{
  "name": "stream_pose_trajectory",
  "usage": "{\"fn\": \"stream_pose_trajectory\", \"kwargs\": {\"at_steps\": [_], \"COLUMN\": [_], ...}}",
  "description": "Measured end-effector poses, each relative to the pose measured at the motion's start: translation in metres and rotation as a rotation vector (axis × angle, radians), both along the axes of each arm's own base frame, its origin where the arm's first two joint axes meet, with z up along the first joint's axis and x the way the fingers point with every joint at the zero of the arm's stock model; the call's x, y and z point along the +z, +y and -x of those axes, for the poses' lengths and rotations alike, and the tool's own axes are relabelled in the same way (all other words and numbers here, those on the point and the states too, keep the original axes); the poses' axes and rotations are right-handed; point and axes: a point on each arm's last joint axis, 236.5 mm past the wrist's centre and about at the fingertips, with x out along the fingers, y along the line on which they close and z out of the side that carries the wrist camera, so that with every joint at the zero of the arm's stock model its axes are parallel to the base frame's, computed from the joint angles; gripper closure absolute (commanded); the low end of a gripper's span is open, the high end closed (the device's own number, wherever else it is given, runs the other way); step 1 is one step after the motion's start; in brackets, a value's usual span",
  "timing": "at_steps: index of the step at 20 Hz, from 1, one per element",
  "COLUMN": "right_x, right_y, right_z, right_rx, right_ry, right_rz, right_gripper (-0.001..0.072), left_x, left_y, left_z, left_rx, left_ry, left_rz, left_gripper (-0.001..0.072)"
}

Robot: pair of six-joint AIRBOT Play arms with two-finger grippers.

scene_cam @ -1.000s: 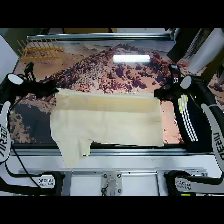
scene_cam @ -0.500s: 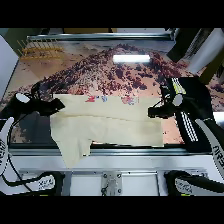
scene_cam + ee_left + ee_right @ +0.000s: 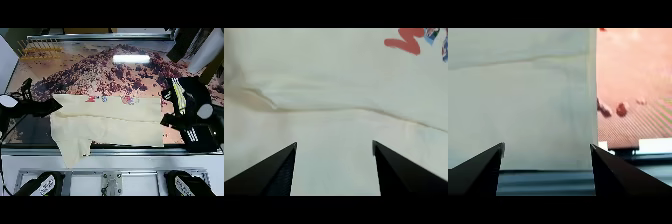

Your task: Fold the clothes and pants, and hang the long-sleeved shirts on hangers.

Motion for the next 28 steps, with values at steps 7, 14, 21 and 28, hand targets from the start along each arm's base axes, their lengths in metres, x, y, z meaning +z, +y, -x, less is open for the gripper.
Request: {"fn": "stream_pose_trajectory", "kwargs": {"at_steps": [7, 14, 21, 28], "right_x": [-0.060, -0.080, -0.097, -0.102], "right_y": [0.006, 0.013, 0.028, 0.029], "right_z": [0.090, 0.081, 0.063, 0.055], "right_rx": [-0.375, -0.522, -0.526, -0.486], "right_ry": [0.268, 0.240, 0.217, 0.183], "right_rz": [-0.075, -0.100, -0.119, -0.113], "right_gripper": [0.0123, 0.0123, 0.0124, 0.0705], "left_x": [-0.019, -0.025, -0.025, -0.025], "left_y": [-0.013, -0.015, -0.016, -0.015], "left_z": [0.048, 0.058, 0.058, 0.059], "left_rx": [0.012, 0.022, 0.023, 0.021], "left_ry": [0.021, 0.028, 0.027, 0.028], "left_rz": [0.012, 0.015, 0.016, 0.012], "left_gripper": [0.0213, 0.0214, 0.0214, 0.0214]}}
